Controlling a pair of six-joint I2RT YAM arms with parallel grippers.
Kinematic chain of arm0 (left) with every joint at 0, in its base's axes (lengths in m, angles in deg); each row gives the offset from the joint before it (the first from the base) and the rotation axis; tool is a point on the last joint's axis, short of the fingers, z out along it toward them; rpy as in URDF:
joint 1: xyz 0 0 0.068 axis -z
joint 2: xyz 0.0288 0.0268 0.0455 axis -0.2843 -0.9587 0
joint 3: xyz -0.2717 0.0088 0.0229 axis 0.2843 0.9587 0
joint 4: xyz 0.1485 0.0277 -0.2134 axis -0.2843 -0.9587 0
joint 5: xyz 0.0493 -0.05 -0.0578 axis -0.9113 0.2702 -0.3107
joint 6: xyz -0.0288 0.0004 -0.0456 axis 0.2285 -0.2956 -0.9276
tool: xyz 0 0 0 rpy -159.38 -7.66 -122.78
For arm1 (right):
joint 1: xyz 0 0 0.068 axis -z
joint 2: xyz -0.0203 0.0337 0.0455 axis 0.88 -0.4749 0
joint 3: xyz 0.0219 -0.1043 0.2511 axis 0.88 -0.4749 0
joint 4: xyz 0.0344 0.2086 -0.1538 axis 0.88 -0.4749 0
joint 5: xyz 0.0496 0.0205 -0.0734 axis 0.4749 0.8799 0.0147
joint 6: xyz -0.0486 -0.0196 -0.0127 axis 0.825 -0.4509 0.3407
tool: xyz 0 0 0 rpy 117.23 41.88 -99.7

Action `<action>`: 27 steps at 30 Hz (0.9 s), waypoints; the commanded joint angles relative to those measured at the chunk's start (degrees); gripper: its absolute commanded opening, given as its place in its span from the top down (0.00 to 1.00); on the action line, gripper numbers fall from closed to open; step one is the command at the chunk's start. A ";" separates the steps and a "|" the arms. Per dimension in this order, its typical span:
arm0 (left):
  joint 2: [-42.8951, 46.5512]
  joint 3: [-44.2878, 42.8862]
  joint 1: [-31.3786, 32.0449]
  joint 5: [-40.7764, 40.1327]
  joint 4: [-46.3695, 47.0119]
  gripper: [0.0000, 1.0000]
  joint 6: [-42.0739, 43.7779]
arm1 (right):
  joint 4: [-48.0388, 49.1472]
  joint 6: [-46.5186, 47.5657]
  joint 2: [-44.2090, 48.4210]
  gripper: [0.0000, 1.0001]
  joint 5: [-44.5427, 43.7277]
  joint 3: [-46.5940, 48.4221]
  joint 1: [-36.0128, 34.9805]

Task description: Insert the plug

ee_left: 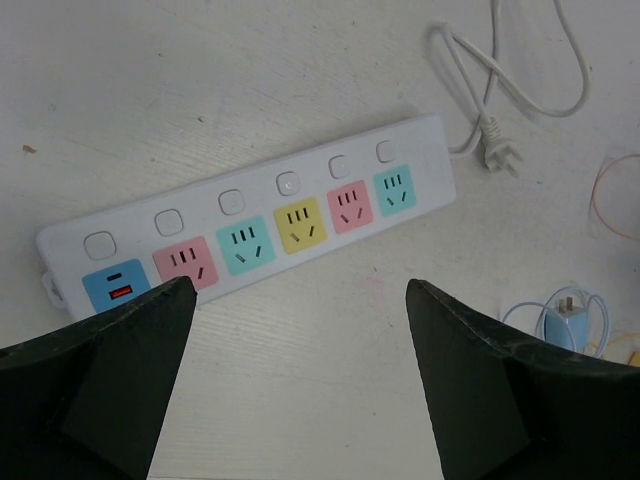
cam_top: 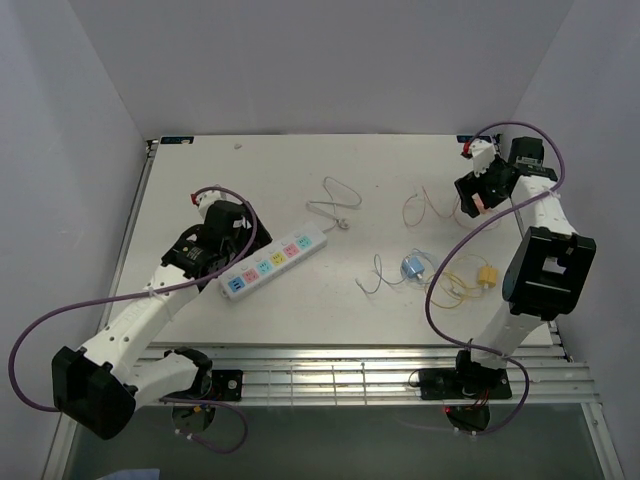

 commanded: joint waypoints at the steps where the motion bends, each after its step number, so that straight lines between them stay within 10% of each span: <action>1: -0.29 0.54 -0.28 0.91 4.45 0.02 2.55 | -1.72 7.77 -5.49 0.10 -0.99 5.55 1.92; 27: -4.86 0.19 -0.28 -7.18 6.74 0.02 5.71 | -6.46 20.26 -28.25 0.10 4.99 24.01 6.14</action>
